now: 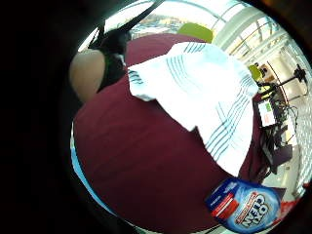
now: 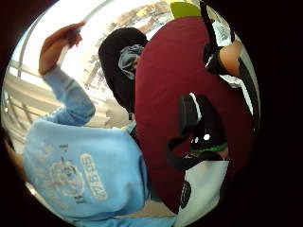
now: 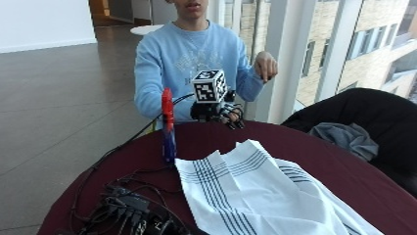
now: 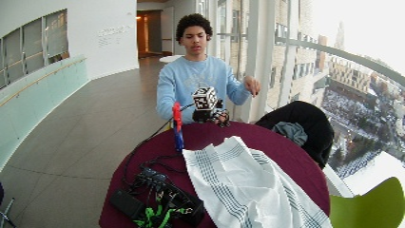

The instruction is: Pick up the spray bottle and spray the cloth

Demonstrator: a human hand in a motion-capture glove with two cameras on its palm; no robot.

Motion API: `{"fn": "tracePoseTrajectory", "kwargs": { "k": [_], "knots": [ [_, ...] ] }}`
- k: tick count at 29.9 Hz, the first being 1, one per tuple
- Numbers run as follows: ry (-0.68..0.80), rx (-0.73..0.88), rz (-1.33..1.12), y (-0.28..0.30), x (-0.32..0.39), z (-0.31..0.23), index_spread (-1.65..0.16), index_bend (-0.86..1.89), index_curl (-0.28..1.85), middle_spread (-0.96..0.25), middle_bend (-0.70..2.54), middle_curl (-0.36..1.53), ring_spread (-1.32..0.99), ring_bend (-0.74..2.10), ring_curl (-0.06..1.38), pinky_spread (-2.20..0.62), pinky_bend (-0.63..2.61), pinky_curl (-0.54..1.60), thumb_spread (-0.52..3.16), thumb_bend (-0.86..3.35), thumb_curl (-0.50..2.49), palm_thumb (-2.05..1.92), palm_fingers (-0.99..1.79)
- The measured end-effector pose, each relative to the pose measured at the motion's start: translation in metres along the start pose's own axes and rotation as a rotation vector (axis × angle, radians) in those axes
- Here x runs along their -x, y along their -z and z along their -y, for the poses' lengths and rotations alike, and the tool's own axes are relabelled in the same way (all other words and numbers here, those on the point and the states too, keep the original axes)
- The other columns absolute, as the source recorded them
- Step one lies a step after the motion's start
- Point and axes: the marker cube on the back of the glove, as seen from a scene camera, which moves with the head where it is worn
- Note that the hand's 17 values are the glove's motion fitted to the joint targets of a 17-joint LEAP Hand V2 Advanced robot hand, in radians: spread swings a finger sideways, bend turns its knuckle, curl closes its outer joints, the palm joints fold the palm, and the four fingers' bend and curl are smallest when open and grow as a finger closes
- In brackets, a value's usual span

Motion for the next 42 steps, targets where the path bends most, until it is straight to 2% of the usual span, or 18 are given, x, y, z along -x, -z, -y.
{"fn": "tracePoseTrajectory", "kwargs": {
  "k": [7, 15, 33, 42],
  "knots": [
    [-0.032, 0.027, -0.007, -0.007, -0.007, 0.002, -0.22, 0.32, 0.23, -0.07, 0.42, 0.21, -0.05, 0.32, 0.19, 0.11, 0.17, 0.14, 0.74, 0.41, 0.17, 0.62, 0.96],
    [-0.055, 0.021, -0.009, -0.004, -0.019, 0.016, -0.29, 0.18, 0.27, -0.07, 0.36, 0.26, -0.05, 0.29, 0.24, 0.13, 0.22, 0.21, 0.99, 0.38, 0.22, 0.65, 0.85],
    [-0.084, 0.052, -0.009, -0.004, -0.021, 0.015, -0.35, 0.16, 0.3, -0.07, 0.29, 0.33, -0.05, 0.17, 0.25, 0.15, 0.25, 0.29, 1.17, 0.26, 0.29, 0.66, 0.74],
    [-0.108, 0.075, -0.029, 0.002, -0.022, -0.004, -0.35, 0.16, 0.31, -0.07, 0.27, 0.35, -0.04, 0.17, 0.25, 0.15, 0.25, 0.3, 1.2, 0.21, 0.32, 0.67, 0.73]
  ]
}}
